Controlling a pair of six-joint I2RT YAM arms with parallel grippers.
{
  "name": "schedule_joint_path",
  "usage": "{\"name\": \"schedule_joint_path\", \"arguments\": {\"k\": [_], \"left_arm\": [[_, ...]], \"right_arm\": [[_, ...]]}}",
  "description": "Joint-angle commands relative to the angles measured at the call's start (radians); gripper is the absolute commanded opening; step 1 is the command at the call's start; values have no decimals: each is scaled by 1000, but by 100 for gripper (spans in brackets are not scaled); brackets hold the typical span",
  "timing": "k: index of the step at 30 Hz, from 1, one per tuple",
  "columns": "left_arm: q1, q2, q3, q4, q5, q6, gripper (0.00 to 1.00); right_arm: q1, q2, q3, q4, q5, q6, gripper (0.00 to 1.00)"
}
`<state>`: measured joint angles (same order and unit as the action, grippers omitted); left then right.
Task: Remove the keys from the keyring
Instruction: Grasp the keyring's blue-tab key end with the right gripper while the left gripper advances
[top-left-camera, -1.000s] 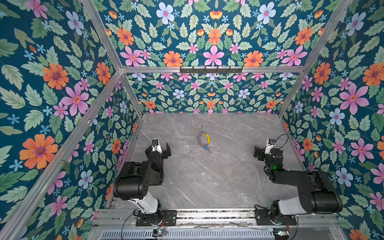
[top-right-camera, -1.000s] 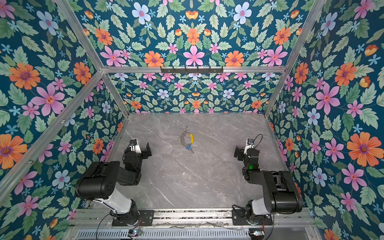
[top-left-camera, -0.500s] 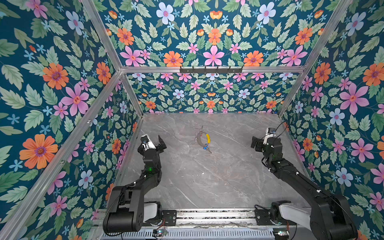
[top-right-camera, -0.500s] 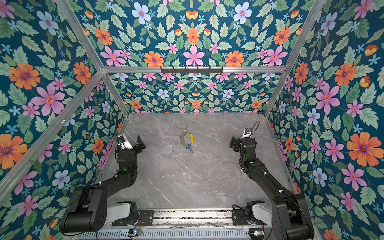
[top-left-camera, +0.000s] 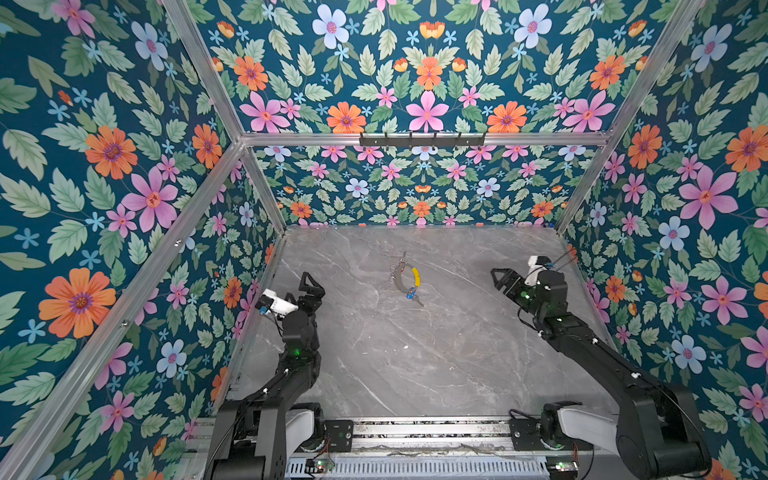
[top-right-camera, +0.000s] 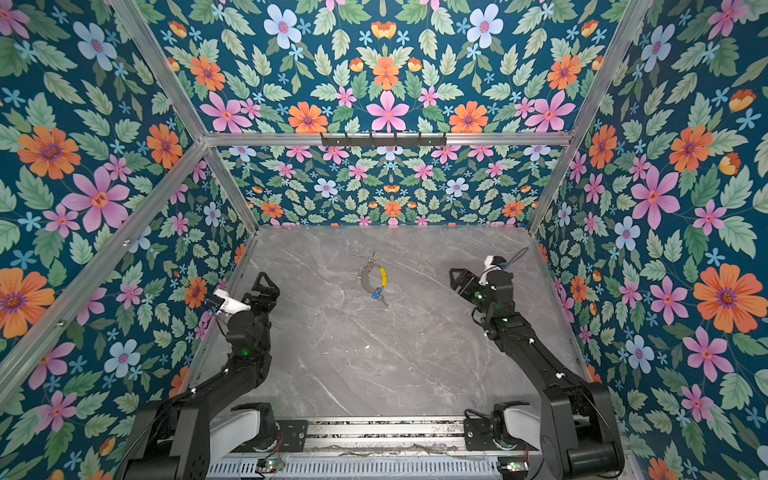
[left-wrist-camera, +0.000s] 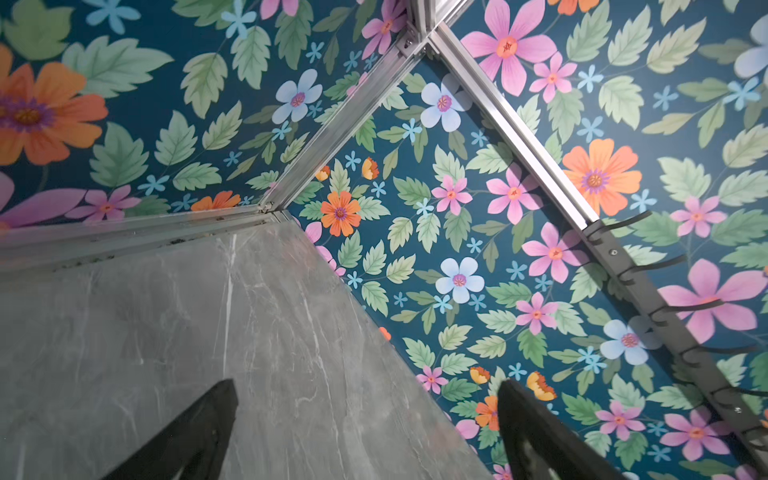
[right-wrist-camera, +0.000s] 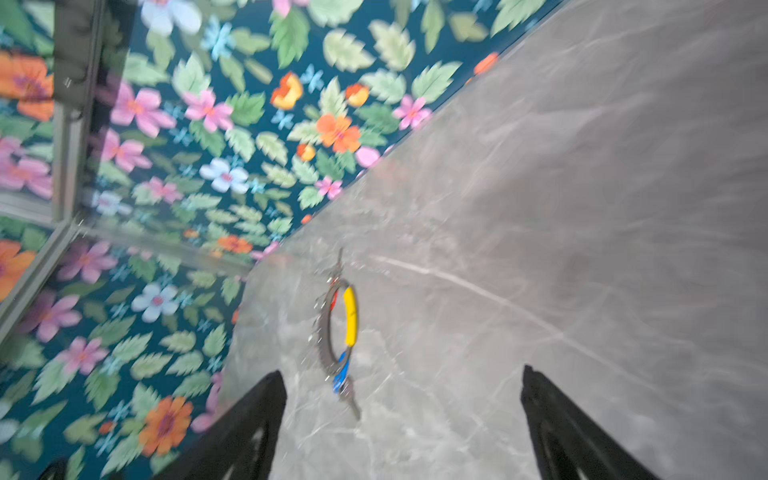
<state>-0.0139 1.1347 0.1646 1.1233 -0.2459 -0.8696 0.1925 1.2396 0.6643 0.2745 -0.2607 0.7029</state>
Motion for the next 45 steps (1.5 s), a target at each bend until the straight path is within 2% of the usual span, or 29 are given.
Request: {"name": "schedule_joint_path", "arguments": {"k": [1, 4, 6, 9, 10, 13, 17, 21, 26, 31, 45], "left_arm": [[11, 27, -7, 301, 136, -108, 100], [12, 33, 109, 93, 344, -119, 100], [3, 54, 181, -38, 463, -107, 98], [-21, 108, 187, -2, 560, -145, 90], [-23, 124, 173, 26, 586, -166, 86], [-34, 153, 141, 45, 663, -193, 76], [-63, 146, 67, 62, 670, -167, 75], [-108, 142, 65, -22, 659, -87, 66], [-178, 141, 59, -81, 609, 2, 66], [-182, 175, 60, -40, 642, -19, 58], [-183, 236, 62, 35, 690, -39, 49]], "right_arm": [[139, 115, 130, -128, -14, -119, 85], [253, 284, 284, -232, 22, -179, 71], [315, 394, 380, -287, 72, -194, 69], [397, 567, 535, -361, 127, -232, 65], [424, 625, 603, -399, 148, -251, 61], [460, 737, 735, -466, 208, -251, 54], [470, 823, 831, -479, 251, -215, 48], [470, 882, 897, -518, 274, -198, 42], [477, 926, 930, -510, 237, -198, 39], [483, 951, 949, -524, 243, -205, 36], [485, 965, 960, -536, 276, -241, 25]]}}
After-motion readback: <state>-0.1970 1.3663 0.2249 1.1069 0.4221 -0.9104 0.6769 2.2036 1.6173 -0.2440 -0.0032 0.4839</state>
